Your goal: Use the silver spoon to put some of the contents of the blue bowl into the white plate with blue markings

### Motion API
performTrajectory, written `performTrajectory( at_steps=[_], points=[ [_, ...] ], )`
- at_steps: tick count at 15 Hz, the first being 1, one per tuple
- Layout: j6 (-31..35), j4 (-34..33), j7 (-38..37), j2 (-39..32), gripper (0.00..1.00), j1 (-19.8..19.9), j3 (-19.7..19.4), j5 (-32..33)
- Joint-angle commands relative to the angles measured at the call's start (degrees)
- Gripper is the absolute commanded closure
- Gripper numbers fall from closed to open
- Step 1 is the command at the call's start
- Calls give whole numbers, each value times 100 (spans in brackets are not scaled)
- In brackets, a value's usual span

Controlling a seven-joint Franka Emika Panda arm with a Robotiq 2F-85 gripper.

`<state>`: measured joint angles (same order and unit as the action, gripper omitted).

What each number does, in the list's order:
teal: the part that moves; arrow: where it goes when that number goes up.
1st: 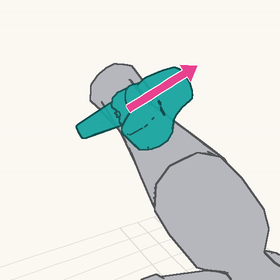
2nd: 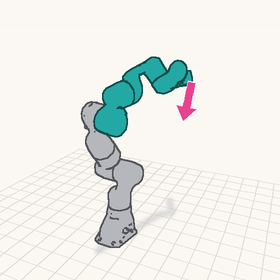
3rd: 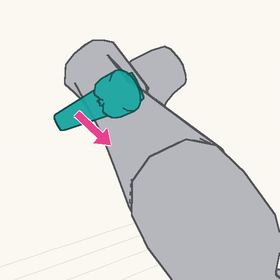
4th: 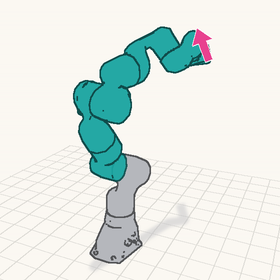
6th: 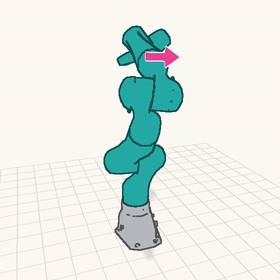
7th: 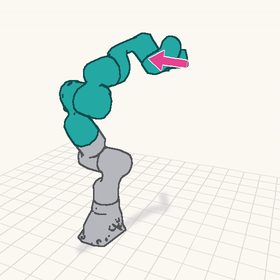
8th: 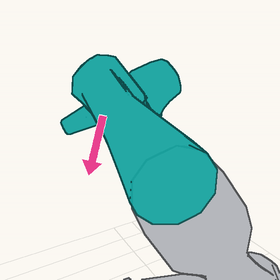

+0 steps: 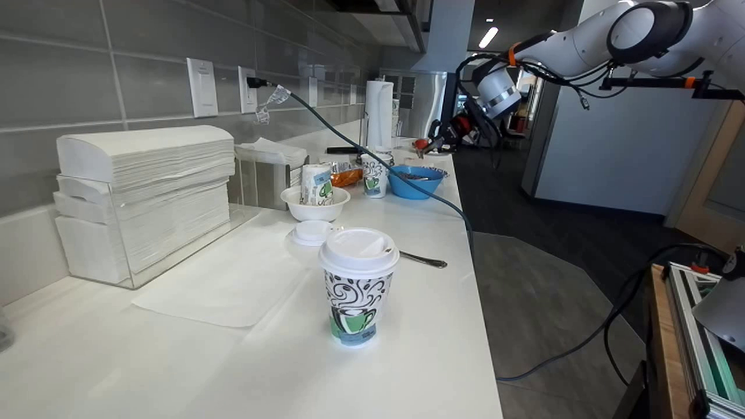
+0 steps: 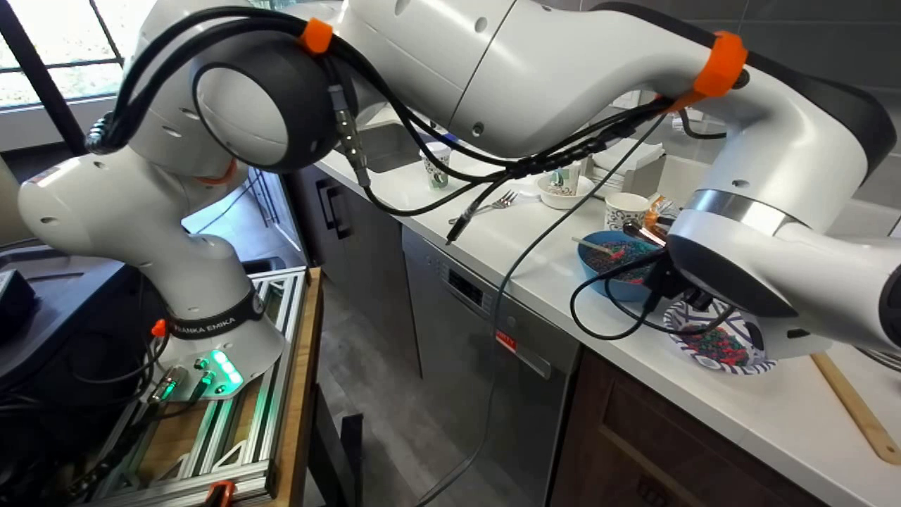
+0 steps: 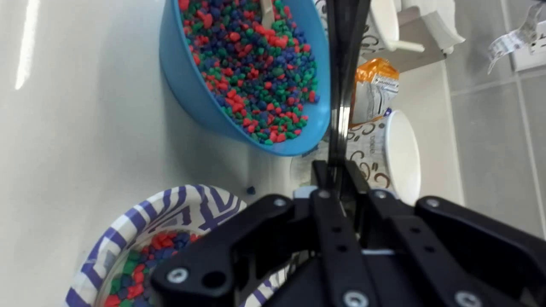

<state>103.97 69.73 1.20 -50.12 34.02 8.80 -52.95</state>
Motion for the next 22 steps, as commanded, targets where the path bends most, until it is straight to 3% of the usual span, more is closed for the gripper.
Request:
performTrajectory(
  at_steps=[1, 9, 12, 21, 22],
  points=[
    [-643, 187, 403, 41, 97, 362, 235, -260],
    [-1115, 142, 505, -37, 97, 641, 302, -274],
    [-1061, 147, 454, -30, 97, 562, 224, -132],
    [-487, 699, 1043, 730, 97, -453, 89, 1332],
    [-526, 762, 1196, 840, 97, -837, -328, 1269]
  ],
)
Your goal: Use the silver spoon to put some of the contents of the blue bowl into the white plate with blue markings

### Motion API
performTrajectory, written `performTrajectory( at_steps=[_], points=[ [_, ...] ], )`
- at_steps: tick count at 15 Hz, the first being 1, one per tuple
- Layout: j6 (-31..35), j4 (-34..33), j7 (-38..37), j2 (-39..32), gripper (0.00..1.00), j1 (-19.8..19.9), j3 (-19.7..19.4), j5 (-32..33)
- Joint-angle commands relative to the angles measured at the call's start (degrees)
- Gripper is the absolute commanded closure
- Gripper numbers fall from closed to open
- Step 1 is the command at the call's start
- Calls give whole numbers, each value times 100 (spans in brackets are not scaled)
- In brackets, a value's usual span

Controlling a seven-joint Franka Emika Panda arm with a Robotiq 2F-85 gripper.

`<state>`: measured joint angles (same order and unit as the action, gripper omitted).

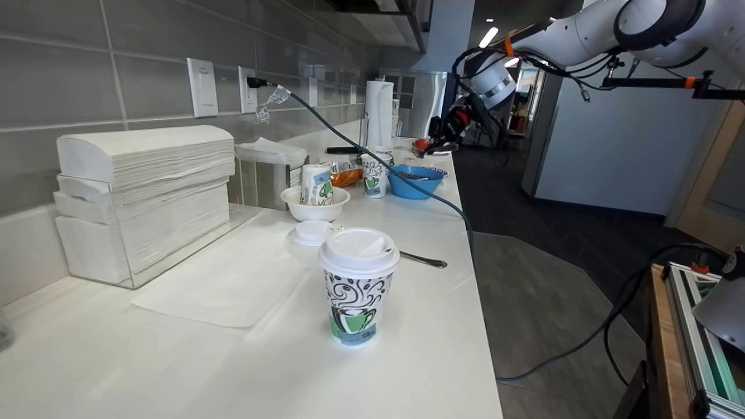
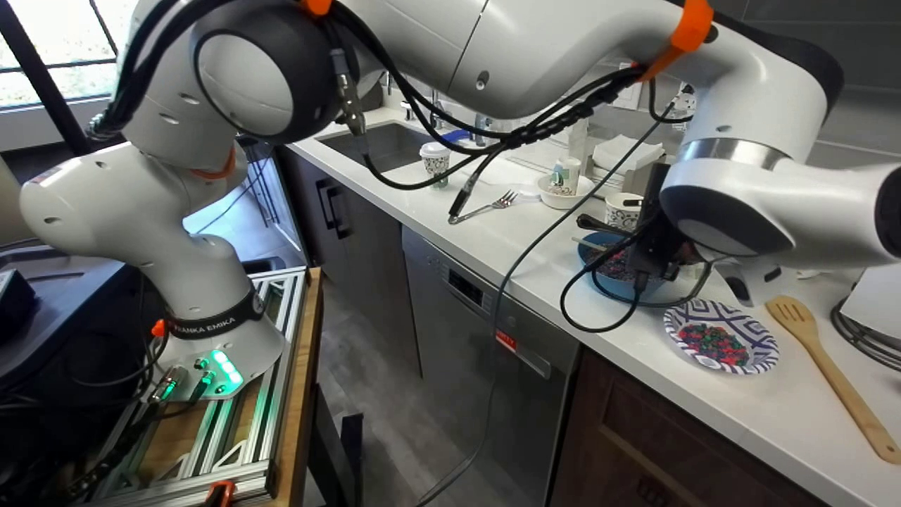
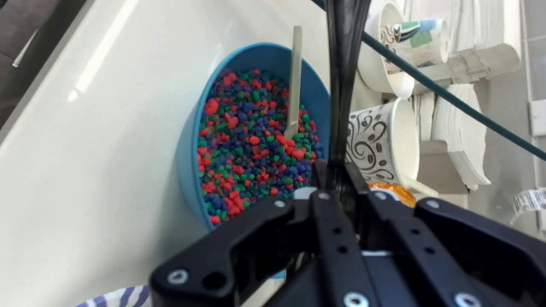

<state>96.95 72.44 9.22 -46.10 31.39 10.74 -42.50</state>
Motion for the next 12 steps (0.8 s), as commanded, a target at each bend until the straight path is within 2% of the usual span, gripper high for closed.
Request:
performTrajectory(
  at_steps=[1, 6, 12],
  points=[
    [220, 595, 487, 512, 97, -726, -580, 368],
    [357, 996, 819, 733, 97, -1364, -885, 952],
    [719, 1237, 911, 718, 97, -1563, -926, 1425]
  ],
)
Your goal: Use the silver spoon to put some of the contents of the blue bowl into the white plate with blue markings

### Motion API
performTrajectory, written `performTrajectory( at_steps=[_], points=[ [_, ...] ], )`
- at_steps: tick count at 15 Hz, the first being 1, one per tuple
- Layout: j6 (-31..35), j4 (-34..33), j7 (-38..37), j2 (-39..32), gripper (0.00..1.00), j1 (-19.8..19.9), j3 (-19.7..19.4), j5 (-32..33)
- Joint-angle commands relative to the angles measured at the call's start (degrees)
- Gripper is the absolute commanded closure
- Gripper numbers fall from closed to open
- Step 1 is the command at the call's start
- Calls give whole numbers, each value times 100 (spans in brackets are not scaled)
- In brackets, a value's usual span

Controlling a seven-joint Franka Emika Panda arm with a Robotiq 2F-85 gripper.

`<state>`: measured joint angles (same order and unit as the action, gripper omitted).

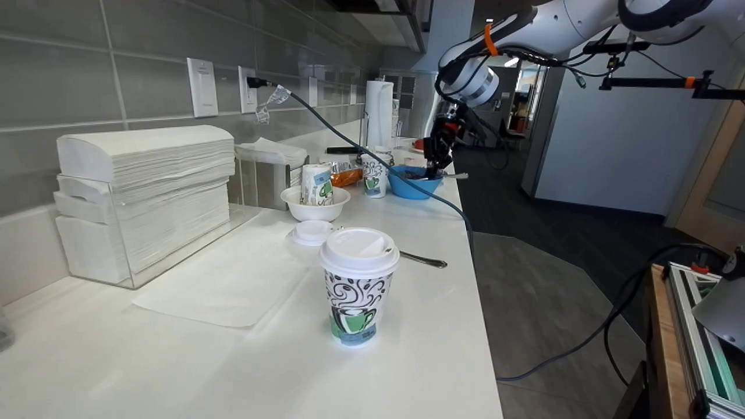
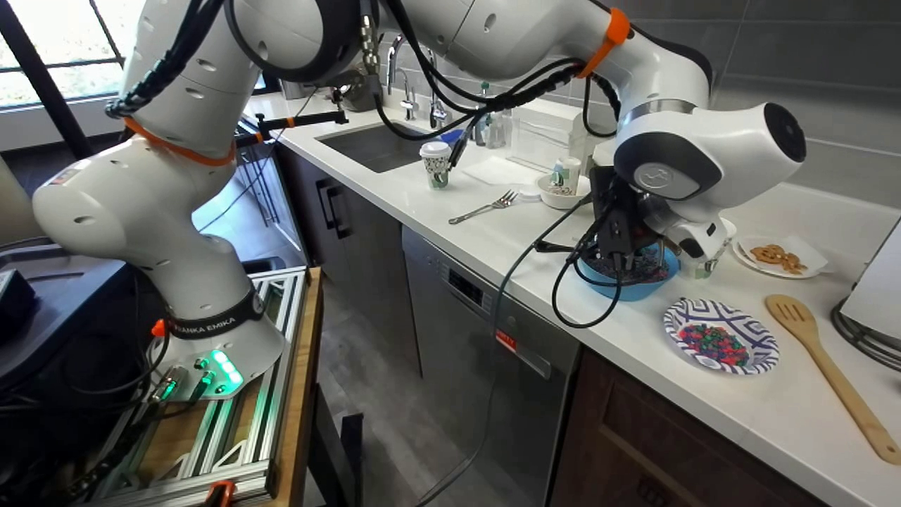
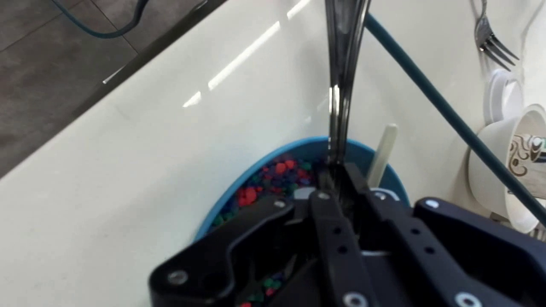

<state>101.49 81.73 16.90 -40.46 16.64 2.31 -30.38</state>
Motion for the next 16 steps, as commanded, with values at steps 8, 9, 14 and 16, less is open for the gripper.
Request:
performTrajectory(
  at_steps=[8, 9, 14, 16],
  points=[
    [536, 314, 292, 117, 97, -73, -28, 252],
    [520, 274, 290, 95, 97, -73, -21, 248],
    [461, 17, 87, -68, 97, -145, -35, 283],
    [470, -148, -27, -181, 97, -181, -35, 281]
  ],
)
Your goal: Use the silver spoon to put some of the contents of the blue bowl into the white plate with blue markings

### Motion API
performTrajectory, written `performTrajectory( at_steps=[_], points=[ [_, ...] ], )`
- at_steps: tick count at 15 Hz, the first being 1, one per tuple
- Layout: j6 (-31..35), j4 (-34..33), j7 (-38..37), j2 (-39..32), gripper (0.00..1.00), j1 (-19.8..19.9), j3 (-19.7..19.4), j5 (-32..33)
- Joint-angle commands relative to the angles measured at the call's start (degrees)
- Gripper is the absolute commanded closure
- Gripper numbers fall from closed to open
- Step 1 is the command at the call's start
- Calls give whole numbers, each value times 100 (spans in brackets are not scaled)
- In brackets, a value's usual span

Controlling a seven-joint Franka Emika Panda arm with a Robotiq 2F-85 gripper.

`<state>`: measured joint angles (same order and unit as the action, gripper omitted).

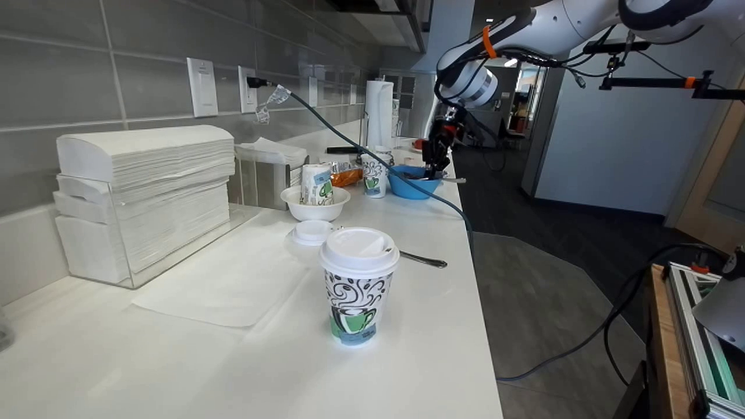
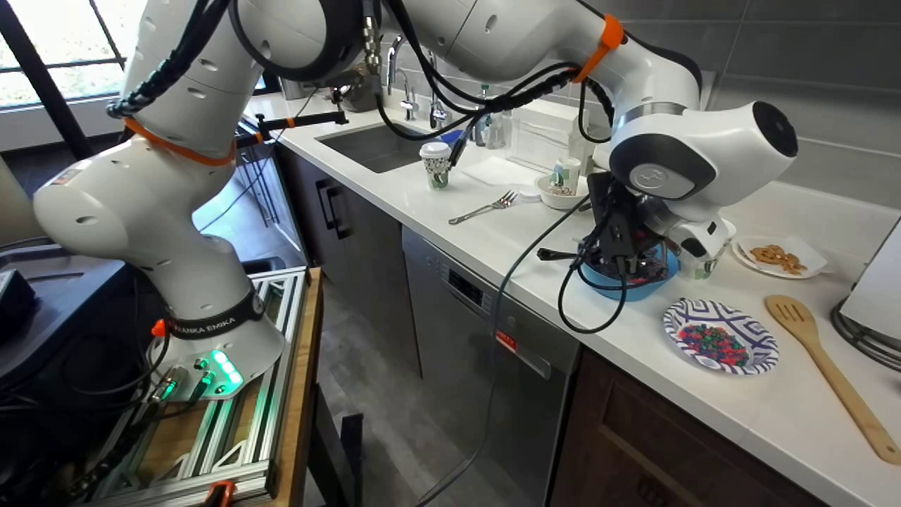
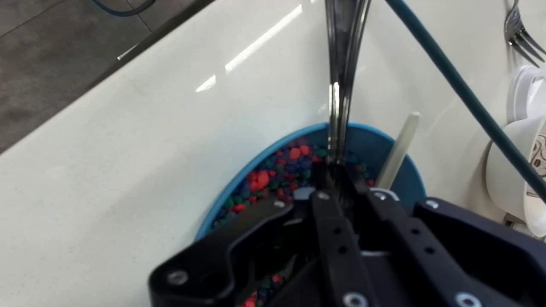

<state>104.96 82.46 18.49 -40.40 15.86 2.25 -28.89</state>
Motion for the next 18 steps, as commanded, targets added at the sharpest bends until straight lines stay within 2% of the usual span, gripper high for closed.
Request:
performTrajectory(
  at_steps=[1, 7, 8, 9, 13, 17, 18],
  points=[
    [136, -288, -233, -232, 97, -119, -31, 144],
    [234, -682, -512, -469, 97, -161, -43, 244],
    [196, -727, -578, -487, 64, -167, -53, 283],
    [168, -761, -618, -500, 64, -163, -49, 293],
    [16, -862, -842, -464, 34, -111, -32, 271],
    [-9, -977, -1342, -274, 4, -7, 33, -56],
    [13, -1028, -1478, -233, 1, 6, 37, -123]
  ],
)
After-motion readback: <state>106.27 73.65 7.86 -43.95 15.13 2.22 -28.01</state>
